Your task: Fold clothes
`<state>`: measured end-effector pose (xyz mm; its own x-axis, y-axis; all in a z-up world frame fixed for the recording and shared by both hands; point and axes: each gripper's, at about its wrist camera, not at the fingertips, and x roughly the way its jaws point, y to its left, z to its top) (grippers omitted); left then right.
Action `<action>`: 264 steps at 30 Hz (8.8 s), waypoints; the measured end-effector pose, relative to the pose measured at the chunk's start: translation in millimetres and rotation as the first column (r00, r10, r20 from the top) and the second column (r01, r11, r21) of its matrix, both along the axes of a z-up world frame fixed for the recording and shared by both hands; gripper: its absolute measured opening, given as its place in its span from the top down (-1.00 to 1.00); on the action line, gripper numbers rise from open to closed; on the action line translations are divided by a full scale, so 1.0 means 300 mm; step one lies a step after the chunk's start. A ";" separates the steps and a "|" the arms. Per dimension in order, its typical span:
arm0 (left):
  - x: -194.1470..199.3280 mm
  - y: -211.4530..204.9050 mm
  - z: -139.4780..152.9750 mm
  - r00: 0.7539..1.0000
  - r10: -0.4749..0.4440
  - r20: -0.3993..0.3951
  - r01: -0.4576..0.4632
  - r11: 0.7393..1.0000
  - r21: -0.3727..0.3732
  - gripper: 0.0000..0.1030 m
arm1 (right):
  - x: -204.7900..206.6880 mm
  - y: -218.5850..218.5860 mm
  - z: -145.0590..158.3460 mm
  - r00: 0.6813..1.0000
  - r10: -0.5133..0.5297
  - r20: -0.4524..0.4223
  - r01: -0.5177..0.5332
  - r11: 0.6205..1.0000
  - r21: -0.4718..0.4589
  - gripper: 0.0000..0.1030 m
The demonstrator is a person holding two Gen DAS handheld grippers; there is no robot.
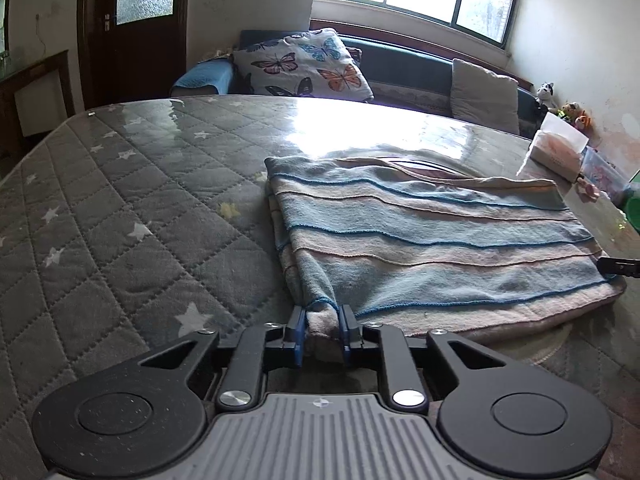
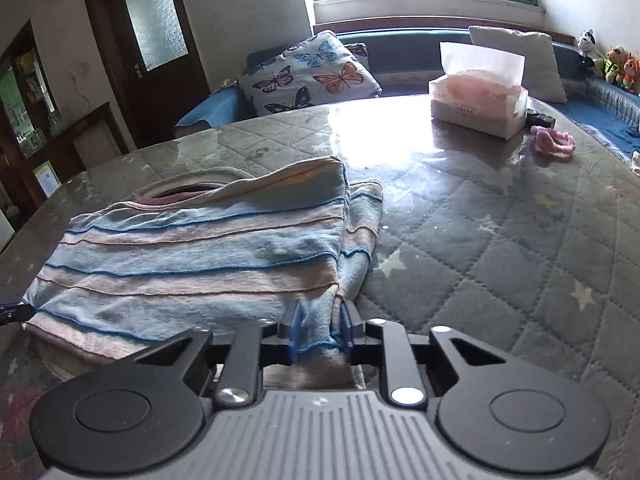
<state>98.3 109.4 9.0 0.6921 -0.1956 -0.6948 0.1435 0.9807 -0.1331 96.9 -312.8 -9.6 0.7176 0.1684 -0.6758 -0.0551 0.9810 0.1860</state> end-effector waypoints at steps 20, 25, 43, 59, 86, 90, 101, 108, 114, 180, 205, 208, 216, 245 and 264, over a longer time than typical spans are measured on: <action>-0.223 -0.068 0.046 0.988 -0.155 -0.012 0.154 0.988 -0.008 0.50 | -0.288 -0.171 0.070 0.996 -0.075 -0.046 0.070 0.994 -0.088 0.60; -0.212 -0.050 0.086 0.993 -0.118 0.022 0.118 0.993 0.017 0.38 | -0.249 -0.164 0.116 0.999 -0.047 0.010 0.047 0.995 -0.085 0.60; 0.107 -0.185 0.059 0.992 -0.113 0.054 0.113 0.994 0.015 0.45 | 0.170 0.011 0.024 0.998 0.040 0.037 -0.039 0.999 -0.029 0.60; 0.220 -0.201 -0.020 0.993 -0.113 0.020 0.113 0.993 0.023 0.51 | 0.216 -0.025 -0.019 0.999 -0.012 0.034 0.014 0.999 -0.048 0.44; 0.003 0.025 0.039 0.997 0.074 -0.015 -0.074 0.997 -0.028 -0.12 | -0.170 0.670 0.105 0.789 0.612 0.057 -0.601 0.788 -0.134 -0.16; -0.019 0.045 0.031 0.996 0.082 -0.024 -0.083 0.995 -0.049 -0.12 | -0.226 0.786 0.080 0.726 0.686 0.049 -0.666 0.719 -0.199 -0.16; -0.042 0.077 0.032 0.995 0.089 -0.035 -0.092 0.991 -0.099 -0.13 | -0.316 0.862 0.082 0.674 0.738 0.033 -0.692 0.647 -0.321 -0.16; -0.056 0.061 0.023 0.995 0.073 -0.066 -0.082 0.985 -0.151 -0.18 | -0.380 0.917 0.042 0.600 0.799 -0.039 -0.760 0.555 -0.338 0.01; -0.066 0.052 0.018 0.993 0.057 -0.107 -0.080 0.972 -0.220 -0.21 | -0.376 0.907 0.055 0.622 0.783 -0.029 -0.748 0.582 -0.319 0.78; -0.005 -0.218 0.300 0.996 -0.063 -0.066 0.017 0.844 -0.537 0.79 | -0.160 0.414 0.007 0.943 0.334 -0.007 -0.326 0.915 -0.236 0.44; 0.112 -1.094 0.194 0.934 -0.287 -0.215 0.210 0.924 -0.320 0.80 | -0.420 -0.086 -0.013 0.988 0.127 0.085 -0.126 0.992 -0.022 0.11; 0.113 -1.133 0.149 0.923 -0.299 -0.243 0.221 0.927 -0.303 0.76 | -0.419 -0.090 -0.017 0.987 0.131 0.096 -0.131 0.991 -0.006 0.07; 0.127 -1.181 0.084 0.905 -0.335 -0.263 0.242 0.912 -0.332 0.42 | -0.435 -0.116 -0.018 0.985 0.137 0.105 -0.140 0.990 0.015 0.07; -0.103 -0.845 0.118 0.919 -0.383 -0.094 0.357 0.909 -0.216 0.00 | -0.367 -0.169 0.142 0.975 0.152 0.165 -0.158 0.987 0.020 0.25; -0.054 -0.792 0.050 0.924 -0.363 -0.118 0.338 0.922 -0.186 0.00 | -0.131 -0.143 0.121 0.978 0.182 0.100 -0.176 0.982 -0.068 0.31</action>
